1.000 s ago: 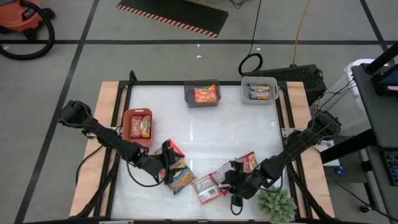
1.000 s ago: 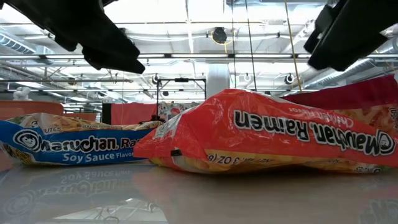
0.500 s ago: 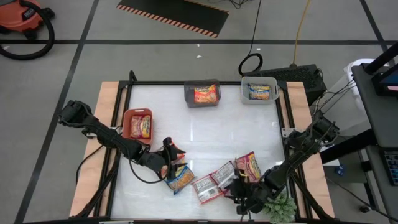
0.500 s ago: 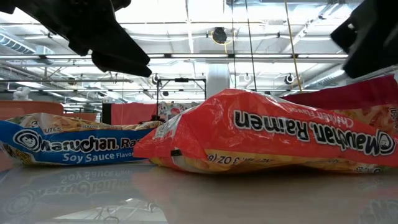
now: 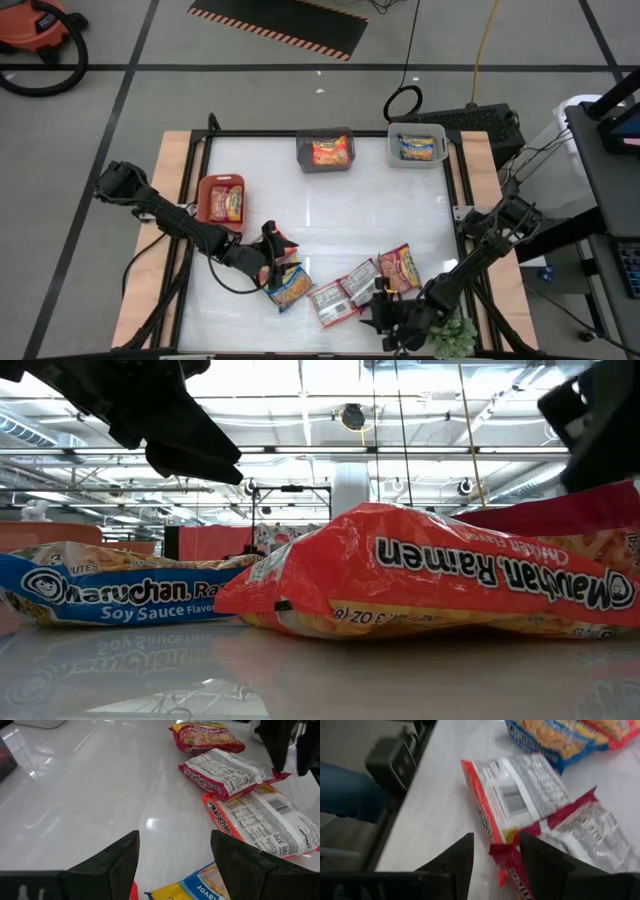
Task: Sort Maruchan noodles
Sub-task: Put the left red noodle pack into the orange bin
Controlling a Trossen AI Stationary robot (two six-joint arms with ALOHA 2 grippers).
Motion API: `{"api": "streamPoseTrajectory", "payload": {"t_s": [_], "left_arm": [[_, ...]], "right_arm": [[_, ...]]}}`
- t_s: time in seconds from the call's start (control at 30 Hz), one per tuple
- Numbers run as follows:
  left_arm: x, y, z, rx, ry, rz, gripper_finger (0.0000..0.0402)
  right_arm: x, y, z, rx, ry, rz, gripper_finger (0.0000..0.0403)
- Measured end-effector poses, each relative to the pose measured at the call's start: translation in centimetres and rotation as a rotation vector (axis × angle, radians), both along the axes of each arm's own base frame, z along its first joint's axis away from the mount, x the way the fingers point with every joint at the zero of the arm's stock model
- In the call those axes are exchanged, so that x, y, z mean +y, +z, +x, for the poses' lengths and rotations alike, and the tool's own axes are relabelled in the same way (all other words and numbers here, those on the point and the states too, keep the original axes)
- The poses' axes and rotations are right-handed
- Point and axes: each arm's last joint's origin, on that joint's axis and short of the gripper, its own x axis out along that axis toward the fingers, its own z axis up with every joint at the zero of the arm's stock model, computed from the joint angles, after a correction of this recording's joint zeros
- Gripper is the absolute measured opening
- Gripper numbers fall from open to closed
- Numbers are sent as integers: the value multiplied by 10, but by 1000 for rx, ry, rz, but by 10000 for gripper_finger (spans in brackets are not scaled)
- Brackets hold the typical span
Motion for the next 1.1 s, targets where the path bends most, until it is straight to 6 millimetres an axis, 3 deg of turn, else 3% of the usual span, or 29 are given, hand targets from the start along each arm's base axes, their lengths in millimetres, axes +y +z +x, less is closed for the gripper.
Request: {"api": "streamPoseTrajectory", "payload": {"t_s": [0.3,0.73,1.1], "left_arm": [[1,0,0,2,-6,14,250],[3,0,1,2,2,18,250],[-1,5,8,-87,-18,12,250]], "right_arm": [[-1,-5,1,-19,-10,-79,139],[-7,-10,2,1,-11,-99,9],[-16,-1,7,-31,-56,-114,1]]}}
